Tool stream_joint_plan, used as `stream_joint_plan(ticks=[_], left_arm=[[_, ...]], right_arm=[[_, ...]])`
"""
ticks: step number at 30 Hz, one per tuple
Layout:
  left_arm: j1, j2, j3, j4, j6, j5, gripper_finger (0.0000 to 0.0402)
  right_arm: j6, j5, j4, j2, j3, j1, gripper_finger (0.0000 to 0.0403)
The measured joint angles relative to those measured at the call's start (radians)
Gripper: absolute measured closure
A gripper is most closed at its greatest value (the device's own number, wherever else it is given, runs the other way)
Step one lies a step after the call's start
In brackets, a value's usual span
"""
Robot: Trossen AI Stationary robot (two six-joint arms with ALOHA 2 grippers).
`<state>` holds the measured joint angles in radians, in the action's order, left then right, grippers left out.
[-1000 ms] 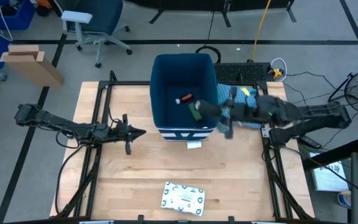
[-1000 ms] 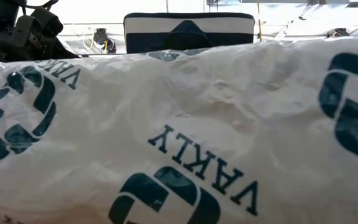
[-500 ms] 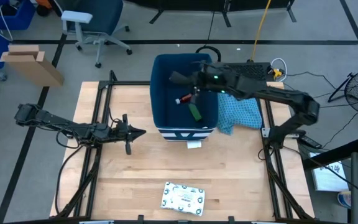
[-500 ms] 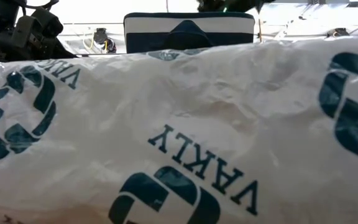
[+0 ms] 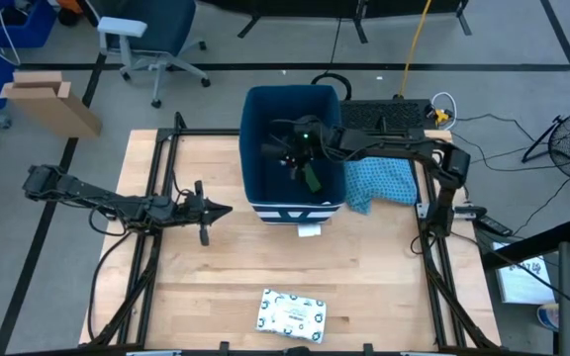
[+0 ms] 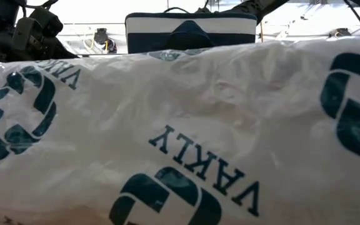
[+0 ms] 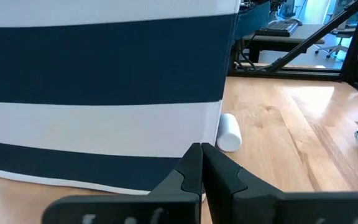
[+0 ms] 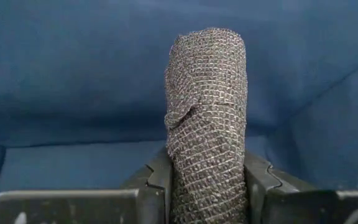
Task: Pick & place medical supplies in basket/bin
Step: Put the black bandage into the blue bin
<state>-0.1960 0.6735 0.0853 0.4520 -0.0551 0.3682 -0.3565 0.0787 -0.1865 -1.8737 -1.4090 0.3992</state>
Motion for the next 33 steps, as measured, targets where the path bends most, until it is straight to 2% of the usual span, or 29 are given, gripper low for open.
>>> stream_joint_plan(ticks=[8, 13, 21, 24, 28, 33], left_arm=[[0.000, 0.000, 0.000, 0.006, 0.009, 0.002, 0.0394], [0.000, 0.000, 0.000, 0.025, 0.016, 0.003, 0.0394], [0.000, 0.000, 0.000, 0.025, 0.009, -0.001, 0.0394], [0.000, 0.000, 0.000, 0.024, 0.017, -0.001, 0.0394], [0.000, 0.000, 0.000, 0.024, 0.020, -0.001, 0.0394], [0.000, 0.000, 0.000, 0.027, 0.024, -0.001, 0.0394]], right_arm=[[-0.033, 0.000, -0.042, -0.019, 0.003, 0.000, 0.0305], [-0.064, -0.023, -0.025, 0.043, 0.001, 0.001, 0.0308], [-0.076, -0.019, -0.095, 0.117, -0.153, 0.009, 0.0316], [-0.085, -0.017, -0.122, 0.092, -0.193, 0.004, 0.0317], [-0.075, 0.058, -0.118, 0.040, -0.210, -0.006, 0.0318], [-0.073, 0.066, -0.156, -0.077, -0.212, -0.020, 0.0318]])
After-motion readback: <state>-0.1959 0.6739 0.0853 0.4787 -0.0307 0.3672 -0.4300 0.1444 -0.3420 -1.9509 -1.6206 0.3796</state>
